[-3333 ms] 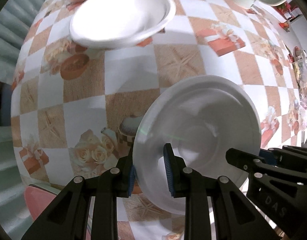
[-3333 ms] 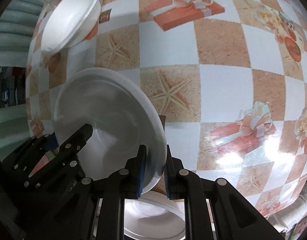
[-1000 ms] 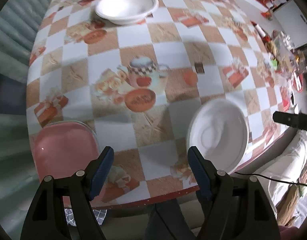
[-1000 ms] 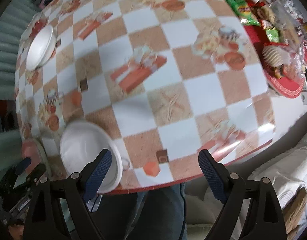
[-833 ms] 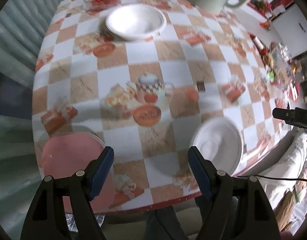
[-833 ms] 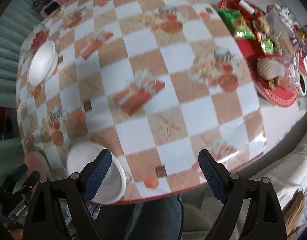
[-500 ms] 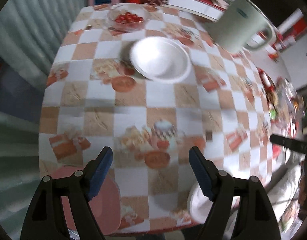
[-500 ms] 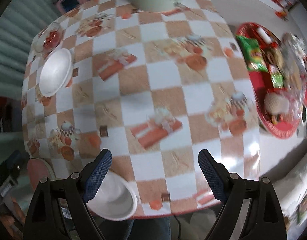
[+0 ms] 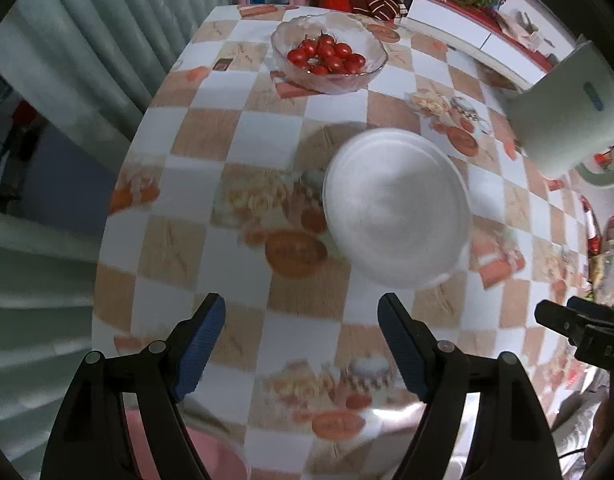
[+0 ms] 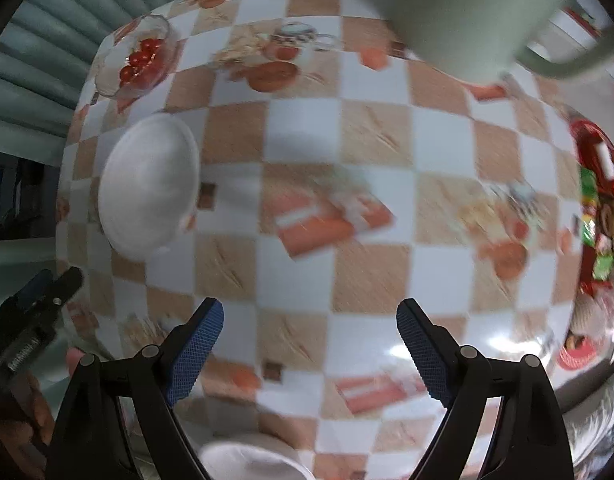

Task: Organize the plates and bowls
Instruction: 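Reach the left tool to a white plate near the tomato bowl and grip it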

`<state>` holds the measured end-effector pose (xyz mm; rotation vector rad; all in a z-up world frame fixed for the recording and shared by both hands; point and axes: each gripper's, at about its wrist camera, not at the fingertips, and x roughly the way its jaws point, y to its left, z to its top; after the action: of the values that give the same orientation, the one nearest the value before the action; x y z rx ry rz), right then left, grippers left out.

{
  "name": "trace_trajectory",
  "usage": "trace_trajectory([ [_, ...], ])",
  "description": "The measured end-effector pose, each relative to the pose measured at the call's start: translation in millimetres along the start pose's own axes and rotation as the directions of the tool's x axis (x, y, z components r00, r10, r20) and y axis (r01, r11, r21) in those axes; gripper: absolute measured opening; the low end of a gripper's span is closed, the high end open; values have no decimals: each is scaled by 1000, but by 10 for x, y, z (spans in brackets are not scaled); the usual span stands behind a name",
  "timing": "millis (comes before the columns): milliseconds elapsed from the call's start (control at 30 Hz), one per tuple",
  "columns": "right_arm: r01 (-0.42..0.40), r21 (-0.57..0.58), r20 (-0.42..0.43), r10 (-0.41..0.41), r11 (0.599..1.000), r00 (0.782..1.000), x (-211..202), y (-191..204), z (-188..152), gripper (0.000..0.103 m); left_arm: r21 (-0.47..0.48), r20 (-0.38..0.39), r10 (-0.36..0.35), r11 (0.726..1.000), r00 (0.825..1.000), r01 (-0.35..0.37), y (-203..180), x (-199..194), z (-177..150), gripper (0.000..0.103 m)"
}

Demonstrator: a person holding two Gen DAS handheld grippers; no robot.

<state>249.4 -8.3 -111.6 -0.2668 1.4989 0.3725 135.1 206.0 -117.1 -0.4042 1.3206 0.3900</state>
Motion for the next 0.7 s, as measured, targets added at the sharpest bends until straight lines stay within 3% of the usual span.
trace_trajectory([
  [333, -40, 4, -9, 40, 999, 999, 405, 395, 544, 89, 48, 0, 74, 996, 997, -74, -112, 361, 463, 82],
  [700, -39, 9, -18, 40, 999, 999, 689, 549, 732, 89, 113, -32, 105, 988, 994, -101, -217, 702, 665, 80],
])
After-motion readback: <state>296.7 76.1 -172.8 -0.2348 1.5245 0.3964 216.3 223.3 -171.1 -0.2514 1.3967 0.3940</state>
